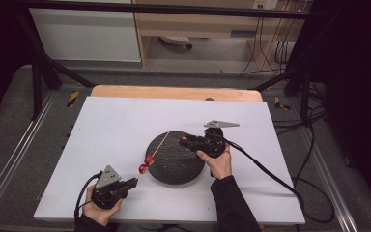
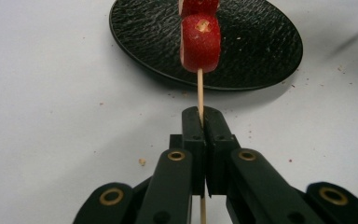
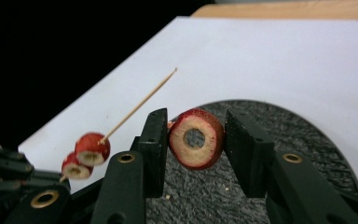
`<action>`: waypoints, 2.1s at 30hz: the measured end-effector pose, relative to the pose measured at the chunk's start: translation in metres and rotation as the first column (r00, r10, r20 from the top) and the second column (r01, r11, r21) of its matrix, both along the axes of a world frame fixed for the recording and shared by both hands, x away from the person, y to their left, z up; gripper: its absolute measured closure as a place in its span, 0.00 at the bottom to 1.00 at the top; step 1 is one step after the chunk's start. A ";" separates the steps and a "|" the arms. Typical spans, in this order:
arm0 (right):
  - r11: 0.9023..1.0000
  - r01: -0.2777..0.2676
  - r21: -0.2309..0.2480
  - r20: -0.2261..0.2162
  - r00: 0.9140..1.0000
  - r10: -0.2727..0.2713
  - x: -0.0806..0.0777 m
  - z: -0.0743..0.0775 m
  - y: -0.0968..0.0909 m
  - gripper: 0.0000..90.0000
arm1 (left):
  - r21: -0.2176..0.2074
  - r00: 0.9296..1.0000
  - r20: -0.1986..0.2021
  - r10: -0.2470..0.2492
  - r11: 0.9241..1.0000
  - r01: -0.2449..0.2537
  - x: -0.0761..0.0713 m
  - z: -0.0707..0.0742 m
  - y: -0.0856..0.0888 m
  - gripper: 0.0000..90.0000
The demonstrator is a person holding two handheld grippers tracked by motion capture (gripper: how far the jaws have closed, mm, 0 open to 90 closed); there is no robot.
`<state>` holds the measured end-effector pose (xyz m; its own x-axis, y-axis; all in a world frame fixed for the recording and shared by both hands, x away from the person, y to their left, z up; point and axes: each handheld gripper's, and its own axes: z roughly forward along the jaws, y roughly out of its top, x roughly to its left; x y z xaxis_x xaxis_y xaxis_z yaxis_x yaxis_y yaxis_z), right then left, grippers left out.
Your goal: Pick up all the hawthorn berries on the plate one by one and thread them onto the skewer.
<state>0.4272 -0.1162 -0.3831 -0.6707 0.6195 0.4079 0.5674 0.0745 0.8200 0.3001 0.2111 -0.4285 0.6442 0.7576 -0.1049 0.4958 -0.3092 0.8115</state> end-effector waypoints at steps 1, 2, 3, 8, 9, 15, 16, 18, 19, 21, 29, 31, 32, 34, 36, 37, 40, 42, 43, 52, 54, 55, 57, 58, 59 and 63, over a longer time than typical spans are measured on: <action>1.000 0.015 0.021 0.011 1.000 -0.015 -0.001 0.000 -0.002 0.68 | -0.001 1.000 0.000 -0.002 1.000 0.002 -0.001 0.000 -0.001 0.98; 0.999 0.023 0.042 0.022 0.999 -0.023 -0.002 0.000 -0.003 0.68 | -0.001 1.000 0.001 -0.004 1.000 0.004 -0.001 0.000 -0.002 0.98; 0.997 0.035 0.063 0.034 0.999 -0.037 -0.002 0.000 -0.005 0.68 | -0.002 1.000 0.003 -0.006 1.000 0.006 -0.002 0.000 -0.003 0.98; 0.984 0.089 0.152 0.080 0.992 -0.102 -0.003 -0.001 -0.009 0.68 | -0.013 1.000 0.007 -0.011 1.000 0.011 -0.004 0.000 -0.008 0.98; 0.981 0.095 0.168 0.091 0.990 -0.111 -0.003 -0.001 -0.009 0.68 | -0.017 1.000 0.007 -0.010 1.000 0.010 -0.005 0.000 -0.009 0.98; 0.965 0.117 0.232 0.129 0.980 -0.150 0.001 -0.005 -0.005 0.68 | -0.028 1.000 0.001 -0.018 0.999 0.018 -0.006 0.000 -0.013 0.98; 0.965 0.122 0.234 0.134 0.979 -0.156 0.002 -0.006 -0.005 0.68 | -0.030 1.000 0.001 -0.020 0.999 0.020 -0.006 0.000 -0.014 0.98; 0.964 0.125 0.236 0.148 0.975 -0.163 0.004 -0.008 -0.004 0.68 | -0.032 1.000 0.002 -0.024 0.999 0.024 -0.007 0.000 -0.015 0.98; 0.962 0.130 0.240 0.150 0.974 -0.169 0.004 -0.009 -0.004 0.68 | -0.035 1.000 0.000 -0.026 0.999 0.026 -0.007 0.000 -0.015 0.98; 0.961 0.124 0.246 0.160 0.973 -0.166 0.006 -0.010 -0.003 0.68 | -0.039 1.000 -0.002 -0.029 0.999 0.029 -0.008 0.000 -0.016 0.98; 0.965 0.095 0.246 0.201 0.968 -0.147 0.007 -0.012 -0.002 0.68 | -0.046 0.999 -0.011 -0.041 0.998 0.040 -0.008 0.000 -0.018 0.98; 0.965 0.088 0.248 0.214 0.966 -0.143 0.006 -0.011 -0.002 0.68 | -0.052 0.999 -0.014 -0.041 0.998 0.040 -0.008 0.000 -0.019 0.98; 0.966 0.086 0.244 0.221 0.965 -0.142 0.006 -0.011 -0.002 0.68 | -0.056 0.999 -0.015 -0.040 0.998 0.040 -0.008 0.000 -0.019 0.98; 0.968 0.081 0.238 0.225 0.965 -0.136 0.006 -0.011 -0.001 0.68 | -0.060 0.999 -0.017 -0.041 0.997 0.040 -0.008 0.000 -0.020 0.98; 0.969 0.078 0.234 0.235 0.963 -0.135 0.005 -0.012 0.000 0.68 | -0.063 0.999 -0.018 -0.042 0.997 0.041 -0.008 0.000 -0.020 0.98; 0.969 0.077 0.235 0.236 0.963 -0.133 0.005 -0.012 0.000 0.68 | -0.064 0.999 -0.018 -0.042 0.997 0.041 -0.008 0.000 -0.020 0.98; 0.970 0.076 0.232 0.235 0.963 -0.132 0.005 -0.013 0.001 0.68 | -0.069 0.999 -0.018 -0.041 0.997 0.039 -0.008 0.000 -0.020 0.98; 0.969 0.075 0.233 0.232 0.964 -0.131 0.005 -0.013 0.001 0.68 | -0.070 0.999 -0.018 -0.040 0.997 0.039 -0.008 0.000 -0.020 0.98; 0.970 0.074 0.234 0.232 0.964 -0.129 0.005 -0.014 0.002 0.68 | -0.072 0.999 -0.018 -0.040 0.997 0.038 -0.008 0.000 -0.020 0.98; 0.972 0.061 0.227 0.231 0.966 -0.115 0.003 -0.017 0.004 0.68 | -0.076 0.999 -0.029 -0.034 0.997 0.032 -0.008 -0.001 -0.021 0.98; 0.973 0.055 0.225 0.228 0.968 -0.108 0.003 -0.018 0.006 0.68 | -0.079 0.999 -0.031 -0.032 0.996 0.029 -0.008 -0.002 -0.022 0.98; 0.974 0.052 0.221 0.229 0.968 -0.103 0.002 -0.019 0.007 0.68 | -0.084 0.999 -0.033 -0.029 0.996 0.026 -0.008 -0.002 -0.022 0.98; 0.975 0.044 0.217 0.227 0.969 -0.095 0.001 -0.020 0.009 0.68 | -0.094 0.999 -0.036 -0.026 0.995 0.022 -0.008 -0.002 -0.023 0.98; 0.976 0.041 0.215 0.229 0.969 -0.091 0.000 -0.021 0.011 0.68 | -0.098 0.999 -0.036 -0.023 0.995 0.020 -0.008 -0.002 -0.023 0.98; 0.976 0.037 0.217 0.230 0.969 -0.088 0.000 -0.022 0.012 0.68 | -0.101 0.999 -0.036 -0.022 0.995 0.018 -0.009 -0.001 -0.023 0.98; 0.976 0.027 0.215 0.222 0.972 -0.076 -0.003 -0.027 0.015 0.68 | -0.112 0.999 -0.039 -0.010 0.994 0.005 -0.009 -0.002 -0.024 0.98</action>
